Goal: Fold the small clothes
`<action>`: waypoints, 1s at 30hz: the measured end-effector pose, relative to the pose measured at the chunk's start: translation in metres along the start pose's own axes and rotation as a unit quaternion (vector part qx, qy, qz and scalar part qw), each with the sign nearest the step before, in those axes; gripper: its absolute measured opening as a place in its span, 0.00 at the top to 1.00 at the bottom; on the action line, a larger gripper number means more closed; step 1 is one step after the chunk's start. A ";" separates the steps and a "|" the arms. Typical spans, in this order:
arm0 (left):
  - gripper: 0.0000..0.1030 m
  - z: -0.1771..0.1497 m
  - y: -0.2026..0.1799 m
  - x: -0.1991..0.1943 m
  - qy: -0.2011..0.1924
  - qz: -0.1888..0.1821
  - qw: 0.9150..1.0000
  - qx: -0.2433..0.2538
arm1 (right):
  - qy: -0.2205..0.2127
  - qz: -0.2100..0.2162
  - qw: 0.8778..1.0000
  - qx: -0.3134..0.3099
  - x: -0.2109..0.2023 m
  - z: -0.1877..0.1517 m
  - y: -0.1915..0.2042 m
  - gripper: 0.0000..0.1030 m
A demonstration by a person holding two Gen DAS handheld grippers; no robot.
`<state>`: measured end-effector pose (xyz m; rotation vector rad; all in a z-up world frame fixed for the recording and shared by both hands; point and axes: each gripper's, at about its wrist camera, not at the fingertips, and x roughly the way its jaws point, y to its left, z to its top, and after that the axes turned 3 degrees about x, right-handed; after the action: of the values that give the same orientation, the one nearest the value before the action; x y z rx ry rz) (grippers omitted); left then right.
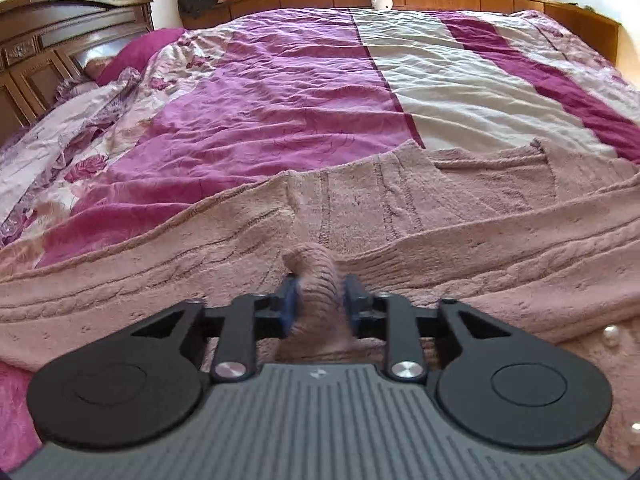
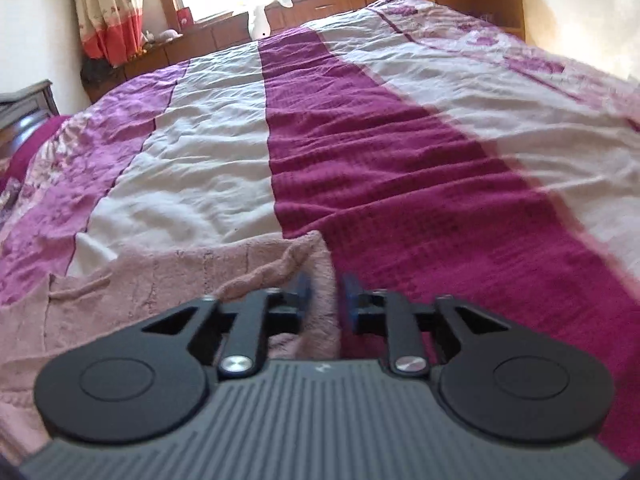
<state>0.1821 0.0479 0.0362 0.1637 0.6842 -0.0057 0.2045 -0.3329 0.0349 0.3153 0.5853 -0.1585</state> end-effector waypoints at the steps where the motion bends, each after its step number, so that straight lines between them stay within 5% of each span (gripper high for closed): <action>1: 0.49 0.000 0.003 -0.005 -0.001 -0.002 1.000 -0.005 | -0.004 0.001 1.000 -0.002 -0.007 0.000 -0.001 0.70; 4: 0.39 -0.003 0.015 -0.023 -0.013 0.003 1.000 -0.021 | -0.006 0.025 1.000 -0.009 -0.036 -0.004 -0.004 0.70; 11: 0.38 -0.018 0.016 -0.023 0.025 0.037 0.999 -0.016 | 0.015 0.064 0.998 -0.019 -0.091 -0.038 -0.002 0.70; 17: 0.37 -0.021 0.015 -0.022 0.030 0.047 0.998 -0.028 | 0.030 0.032 0.998 -0.050 -0.073 -0.075 0.001 0.72; 30: 0.35 -0.035 0.054 -0.077 0.035 0.067 0.994 -0.077 | 0.002 0.035 0.999 -0.021 -0.119 -0.067 0.008 0.62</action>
<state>0.1033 0.1029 0.0663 0.0611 0.7403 0.1813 0.0738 -0.2958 0.0519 0.2942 0.5799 -0.0783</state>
